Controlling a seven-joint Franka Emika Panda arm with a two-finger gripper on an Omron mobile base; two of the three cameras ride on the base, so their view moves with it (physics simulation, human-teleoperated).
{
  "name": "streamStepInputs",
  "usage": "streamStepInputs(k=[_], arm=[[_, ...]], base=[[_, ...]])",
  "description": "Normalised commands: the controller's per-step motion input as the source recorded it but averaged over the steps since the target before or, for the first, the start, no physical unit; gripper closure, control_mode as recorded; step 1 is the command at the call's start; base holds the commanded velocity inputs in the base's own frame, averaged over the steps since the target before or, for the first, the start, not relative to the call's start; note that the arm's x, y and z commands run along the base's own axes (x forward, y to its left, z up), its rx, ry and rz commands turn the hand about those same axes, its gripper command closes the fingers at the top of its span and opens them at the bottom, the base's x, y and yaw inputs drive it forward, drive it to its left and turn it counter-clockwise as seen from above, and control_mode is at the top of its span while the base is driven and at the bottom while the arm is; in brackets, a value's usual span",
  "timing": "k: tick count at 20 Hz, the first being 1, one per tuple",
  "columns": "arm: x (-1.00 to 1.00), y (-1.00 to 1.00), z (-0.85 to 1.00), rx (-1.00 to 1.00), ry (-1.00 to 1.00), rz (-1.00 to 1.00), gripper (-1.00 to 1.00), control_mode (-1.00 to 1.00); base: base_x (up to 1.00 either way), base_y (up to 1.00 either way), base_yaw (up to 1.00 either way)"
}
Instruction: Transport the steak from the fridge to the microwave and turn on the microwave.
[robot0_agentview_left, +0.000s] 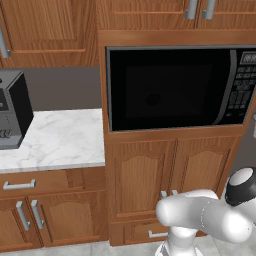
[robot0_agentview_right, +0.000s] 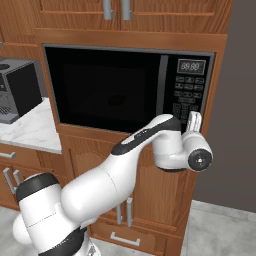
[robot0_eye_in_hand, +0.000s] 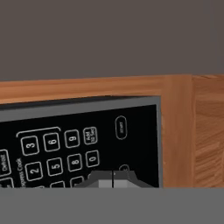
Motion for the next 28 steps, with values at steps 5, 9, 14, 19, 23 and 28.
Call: streamStepInputs(k=[5,9,14,19,23,28], arm=[[0.12,-0.07,-0.1,0.0,0.0,0.0,1.0,-1.0],[0.15,-0.06,-0.09,0.0,0.0,0.0,1.0,-1.0],[0.17,-0.03,-0.07,0.0,0.0,0.0,1.0,-1.0],[0.17,-0.04,-0.08,0.0,0.0,0.0,1.0,-1.0],[0.16,-0.03,-0.11,0.0,0.0,0.0,1.0,-1.0],[0.12,-0.04,-0.1,0.0,0.0,0.0,1.0,-1.0]], base=[[0.0,0.0,0.0],[0.0,0.0,0.0],[0.0,0.0,0.0],[0.0,0.0,0.0],[0.0,0.0,0.0],[0.0,0.0,0.0]])
